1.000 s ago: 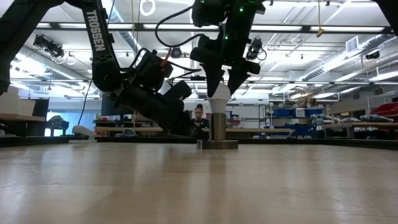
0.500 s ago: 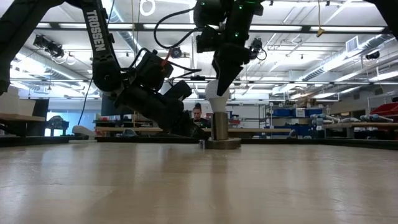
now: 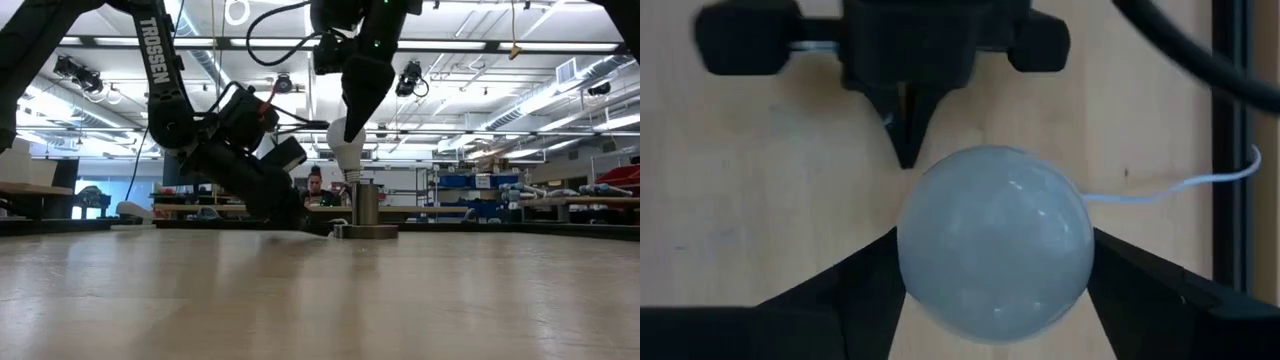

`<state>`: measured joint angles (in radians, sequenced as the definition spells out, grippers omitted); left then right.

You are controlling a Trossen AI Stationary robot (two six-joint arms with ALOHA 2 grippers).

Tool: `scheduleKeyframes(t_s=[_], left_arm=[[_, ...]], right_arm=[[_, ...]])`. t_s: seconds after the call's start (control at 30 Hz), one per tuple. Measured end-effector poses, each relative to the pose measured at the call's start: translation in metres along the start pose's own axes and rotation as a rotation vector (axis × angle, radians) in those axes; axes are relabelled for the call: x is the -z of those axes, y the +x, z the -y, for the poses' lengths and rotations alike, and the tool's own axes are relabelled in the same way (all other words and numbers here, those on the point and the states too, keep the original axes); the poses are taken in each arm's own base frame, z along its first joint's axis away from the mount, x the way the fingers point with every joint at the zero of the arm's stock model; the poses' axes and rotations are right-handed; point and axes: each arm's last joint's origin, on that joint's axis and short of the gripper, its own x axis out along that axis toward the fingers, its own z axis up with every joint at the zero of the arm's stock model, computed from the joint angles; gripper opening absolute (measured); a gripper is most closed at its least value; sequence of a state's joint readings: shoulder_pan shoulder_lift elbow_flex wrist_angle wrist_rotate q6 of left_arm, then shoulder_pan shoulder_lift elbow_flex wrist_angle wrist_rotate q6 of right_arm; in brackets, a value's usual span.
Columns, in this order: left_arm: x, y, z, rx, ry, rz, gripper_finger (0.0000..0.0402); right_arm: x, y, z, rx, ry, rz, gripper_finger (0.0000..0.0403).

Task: Screw lightbulb
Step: Remove the white lightbulb from the gold lamp

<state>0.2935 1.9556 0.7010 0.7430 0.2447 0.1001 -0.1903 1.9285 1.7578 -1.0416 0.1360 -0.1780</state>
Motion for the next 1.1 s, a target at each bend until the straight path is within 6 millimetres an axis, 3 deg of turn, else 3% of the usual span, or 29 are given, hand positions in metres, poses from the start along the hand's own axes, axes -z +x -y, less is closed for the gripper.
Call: scheduleKeyframes(t_s=[0.17,0.33,0.5,0.67,0.77,1.1], left_arm=[[0.000,0.000,0.000,0.000,-0.001,-0.002,0.0001],[0.000,0.000,0.000,-0.005,-0.001,-0.004,0.0001],[0.001,0.000,0.000,-0.004,-0.001,-0.007,0.0001],[0.000,0.000,0.000,-0.004,-0.001,-0.005,0.0001],[0.000,0.000,0.000,-0.005,-0.001,-0.005,0.0001],[0.001,0.000,0.000,-0.005,-0.004,-0.013,0.0001]], right_arm=[[-0.002,-0.001,-0.005,-0.002,0.013,0.014,0.0291],[-0.002,-0.003,-0.013,-0.009,0.014,0.004,0.0242],[0.010,-0.005,-0.023,-0.033,0.008,-0.133,0.0213],[0.029,-0.010,-0.028,-0.060,0.075,-0.339,0.0232],[0.037,-0.003,-0.030,-0.072,0.103,-0.399,0.0241],[0.048,0.031,-0.033,-0.101,0.086,-0.374,0.0268]])
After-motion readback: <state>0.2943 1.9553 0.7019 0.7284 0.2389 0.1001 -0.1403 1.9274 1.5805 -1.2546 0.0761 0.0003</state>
